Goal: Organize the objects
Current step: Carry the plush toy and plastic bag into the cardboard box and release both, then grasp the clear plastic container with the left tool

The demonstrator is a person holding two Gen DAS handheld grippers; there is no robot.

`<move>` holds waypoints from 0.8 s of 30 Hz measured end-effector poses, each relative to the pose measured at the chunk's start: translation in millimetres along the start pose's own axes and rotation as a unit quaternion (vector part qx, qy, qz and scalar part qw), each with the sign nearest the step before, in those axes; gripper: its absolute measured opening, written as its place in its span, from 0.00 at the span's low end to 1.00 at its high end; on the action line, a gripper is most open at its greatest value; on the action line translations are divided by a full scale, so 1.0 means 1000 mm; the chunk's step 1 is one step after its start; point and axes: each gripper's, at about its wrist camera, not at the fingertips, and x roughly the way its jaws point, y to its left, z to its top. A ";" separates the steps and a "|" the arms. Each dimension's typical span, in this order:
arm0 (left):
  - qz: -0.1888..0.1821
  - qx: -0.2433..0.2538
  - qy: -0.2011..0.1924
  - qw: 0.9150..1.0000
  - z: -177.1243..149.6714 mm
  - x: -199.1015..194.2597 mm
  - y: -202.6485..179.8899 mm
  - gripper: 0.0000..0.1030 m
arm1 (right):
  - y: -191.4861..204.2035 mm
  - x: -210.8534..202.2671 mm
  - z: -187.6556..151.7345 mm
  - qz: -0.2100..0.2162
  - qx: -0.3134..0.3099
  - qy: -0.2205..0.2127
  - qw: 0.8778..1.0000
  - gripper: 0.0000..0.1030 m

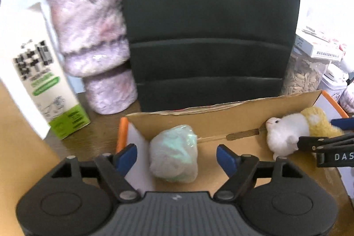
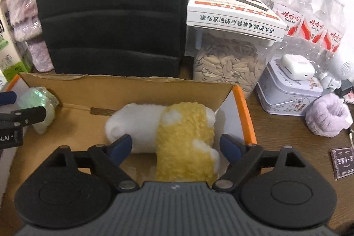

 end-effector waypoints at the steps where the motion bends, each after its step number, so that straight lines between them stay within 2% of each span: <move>1: -0.005 -0.006 -0.003 1.000 0.001 -0.011 0.001 0.76 | -0.003 -0.005 0.001 0.007 0.010 0.002 1.000 0.90; 3: -0.014 -0.007 -0.013 1.000 0.003 -0.035 0.004 0.81 | -0.007 -0.022 0.003 0.014 0.026 -0.007 1.000 0.95; 7: -0.010 0.001 -0.038 0.999 -0.005 -0.096 0.003 0.85 | -0.010 -0.074 -0.001 0.017 0.029 -0.034 0.999 0.97; 12: -0.024 0.013 -0.062 0.998 -0.049 -0.189 0.000 0.86 | -0.011 -0.164 -0.044 0.021 0.024 -0.086 0.996 1.00; 14: -0.034 -0.010 -0.087 0.996 -0.085 -0.235 0.001 0.87 | -0.010 -0.205 -0.076 0.028 0.020 -0.112 0.993 1.00; 18: -0.119 -0.043 -0.114 0.985 -0.175 -0.322 -0.002 0.94 | -0.013 -0.279 -0.163 0.081 0.026 -0.144 0.986 1.00; 20: -0.139 -0.045 -0.122 0.982 -0.219 -0.355 -0.007 0.96 | -0.014 -0.305 -0.211 0.100 0.035 -0.147 0.983 1.00; 22: -0.142 -0.055 -0.123 0.981 -0.264 -0.383 -0.012 0.96 | -0.014 -0.329 -0.260 0.114 0.029 -0.130 0.985 1.00; 24: -0.117 -0.085 -0.127 0.981 -0.306 -0.406 -0.012 0.98 | -0.015 -0.351 -0.300 0.110 0.031 -0.120 0.986 1.00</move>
